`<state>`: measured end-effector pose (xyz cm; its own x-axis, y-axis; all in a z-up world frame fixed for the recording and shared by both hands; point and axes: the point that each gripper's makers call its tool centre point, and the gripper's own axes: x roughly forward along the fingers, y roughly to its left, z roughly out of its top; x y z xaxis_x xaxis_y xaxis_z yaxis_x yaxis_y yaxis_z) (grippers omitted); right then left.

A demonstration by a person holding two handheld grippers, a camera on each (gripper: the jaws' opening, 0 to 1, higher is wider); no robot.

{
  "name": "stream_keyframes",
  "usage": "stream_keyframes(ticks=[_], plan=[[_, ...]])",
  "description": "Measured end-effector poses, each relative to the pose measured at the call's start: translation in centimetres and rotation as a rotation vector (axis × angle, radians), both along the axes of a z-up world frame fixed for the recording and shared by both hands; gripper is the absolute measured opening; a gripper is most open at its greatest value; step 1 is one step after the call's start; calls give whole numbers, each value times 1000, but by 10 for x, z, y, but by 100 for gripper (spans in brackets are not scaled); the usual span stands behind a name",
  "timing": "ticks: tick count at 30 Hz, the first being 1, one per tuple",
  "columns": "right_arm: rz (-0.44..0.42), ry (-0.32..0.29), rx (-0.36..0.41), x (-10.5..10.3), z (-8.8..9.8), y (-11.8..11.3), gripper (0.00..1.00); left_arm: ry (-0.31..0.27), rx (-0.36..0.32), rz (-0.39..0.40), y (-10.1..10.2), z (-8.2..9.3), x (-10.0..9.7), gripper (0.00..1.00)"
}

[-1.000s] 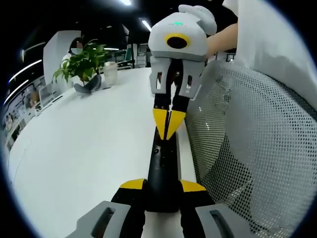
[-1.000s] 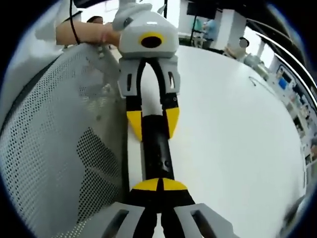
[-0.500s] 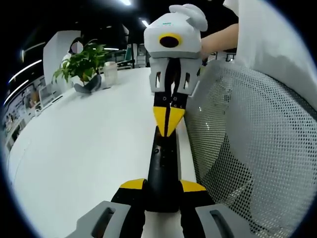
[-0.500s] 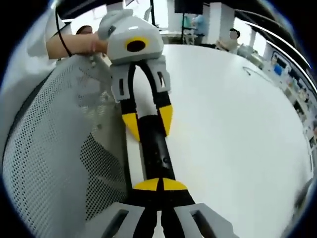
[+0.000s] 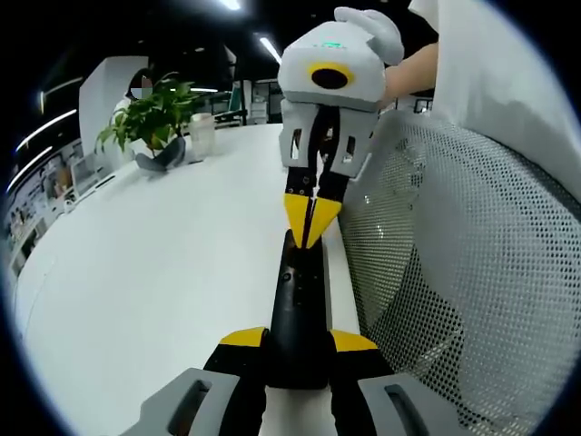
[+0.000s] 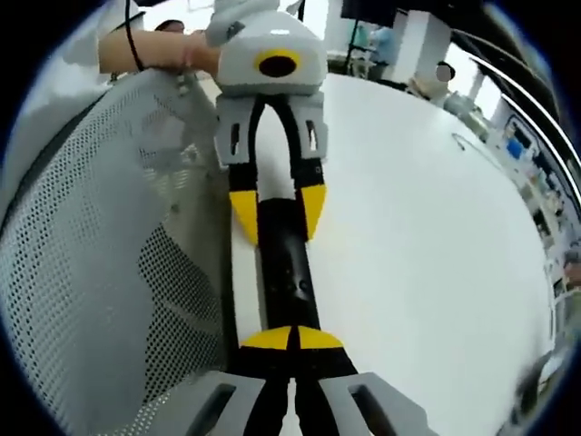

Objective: Press the specified remote control buttons in sequence, fully releasing each button before pressing the next.

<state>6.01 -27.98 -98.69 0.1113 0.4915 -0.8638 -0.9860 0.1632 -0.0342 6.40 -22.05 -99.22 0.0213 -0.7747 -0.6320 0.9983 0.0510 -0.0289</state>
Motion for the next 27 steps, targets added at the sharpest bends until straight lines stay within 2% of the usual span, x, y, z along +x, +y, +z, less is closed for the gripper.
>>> stream_keyframes(ticks=[2, 6, 9, 13, 14, 16, 20, 23, 25, 27], plan=[[-75, 28, 82, 1, 2, 0, 0, -1, 1, 0, 0, 0, 0, 25], [-156, 73, 178, 2, 3, 0, 0, -1, 0, 1, 0, 0, 0, 25], [-162, 102, 181, 4, 3, 1, 0, 0, -1, 1, 0, 0, 0, 25], [-94, 70, 167, 1, 2, 10, 0, -1, 0, 0, 0, 0, 0, 25], [-79, 59, 154, 0, 2, 13, 0, -2, 0, 0, 0, 0, 0, 25], [-10, 17, 79, 0, 1, 12, 0, 0, -2, 1, 0, 0, 0, 25], [-2, 0, 27, 1, 0, 14, 0, 1, 1, -1, 0, 0, 0, 24], [-11, -10, 38, 1, 0, 13, 0, -1, 2, -3, 0, 0, 0, 24], [-55, 9, 101, 2, 2, 14, 0, -3, 3, -3, 0, 0, 0, 24], [-68, 16, 123, 3, 3, 15, 0, -3, 2, -3, 0, 0, 0, 24]])
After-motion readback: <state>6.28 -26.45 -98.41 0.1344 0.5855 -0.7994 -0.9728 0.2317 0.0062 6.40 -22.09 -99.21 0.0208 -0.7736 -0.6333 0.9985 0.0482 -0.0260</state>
